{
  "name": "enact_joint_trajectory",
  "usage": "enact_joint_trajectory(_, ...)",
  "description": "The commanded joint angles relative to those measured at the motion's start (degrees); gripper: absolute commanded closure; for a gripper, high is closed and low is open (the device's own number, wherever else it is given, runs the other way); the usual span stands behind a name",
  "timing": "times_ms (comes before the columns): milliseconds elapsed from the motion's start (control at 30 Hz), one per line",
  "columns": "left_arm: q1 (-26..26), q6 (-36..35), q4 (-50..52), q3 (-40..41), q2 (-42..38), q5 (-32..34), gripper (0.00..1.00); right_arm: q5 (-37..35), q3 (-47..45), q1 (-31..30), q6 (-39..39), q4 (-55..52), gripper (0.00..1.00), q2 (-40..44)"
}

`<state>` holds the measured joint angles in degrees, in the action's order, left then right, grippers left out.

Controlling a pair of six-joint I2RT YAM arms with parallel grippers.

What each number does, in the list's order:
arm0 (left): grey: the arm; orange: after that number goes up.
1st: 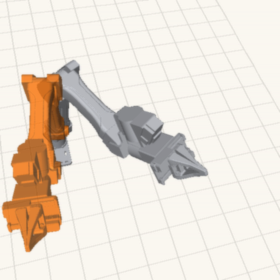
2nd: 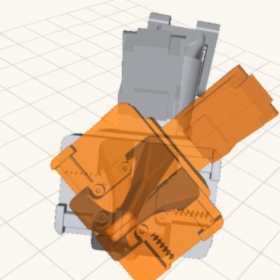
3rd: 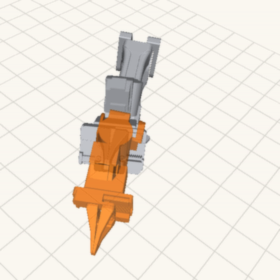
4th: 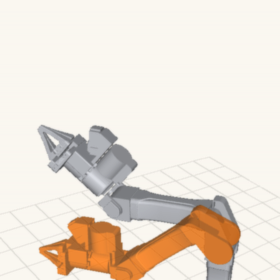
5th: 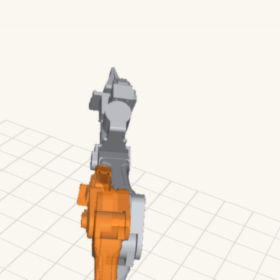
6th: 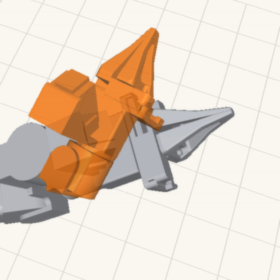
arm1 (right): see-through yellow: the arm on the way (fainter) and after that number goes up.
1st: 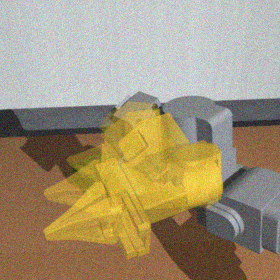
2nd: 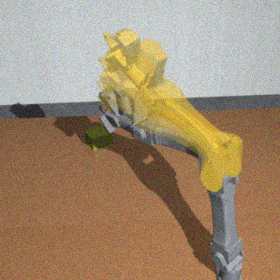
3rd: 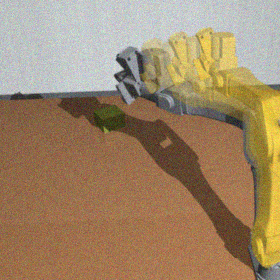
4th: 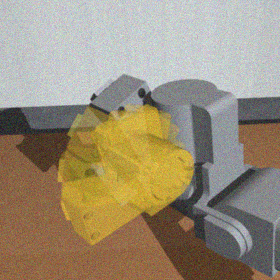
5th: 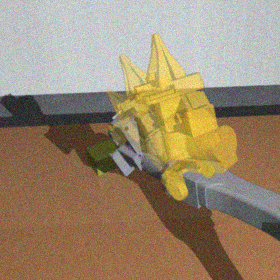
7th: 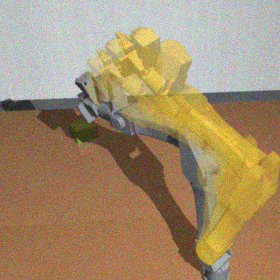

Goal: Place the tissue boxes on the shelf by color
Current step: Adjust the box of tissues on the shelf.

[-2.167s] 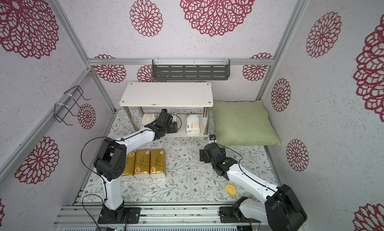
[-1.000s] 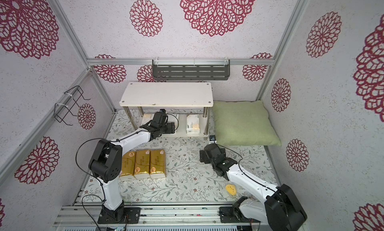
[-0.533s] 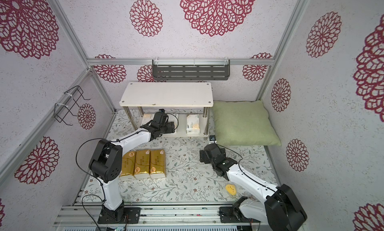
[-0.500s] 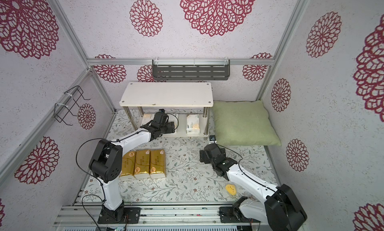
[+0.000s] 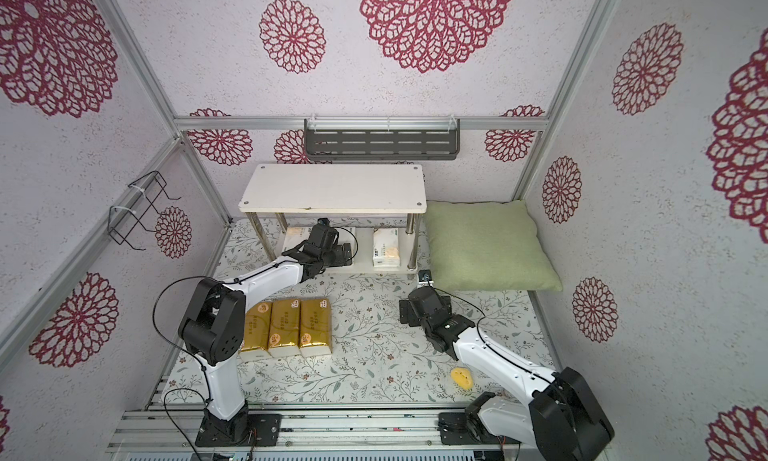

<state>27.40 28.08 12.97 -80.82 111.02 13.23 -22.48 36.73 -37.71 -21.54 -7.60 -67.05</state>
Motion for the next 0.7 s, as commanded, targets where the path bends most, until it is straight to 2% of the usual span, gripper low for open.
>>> enact_joint_trajectory(0,0.15,-1.83,1.07,-1.54,-1.70,1.11,0.03,-1.25,-0.78,-0.35,-0.08,0.56,0.01,1.13)
enact_joint_trajectory(667,0.64,-0.57,-0.71,2.43,-7.75,0.92,0.03,-1.06,-1.05,-0.34,-0.52,0.65,0.01,1.30)
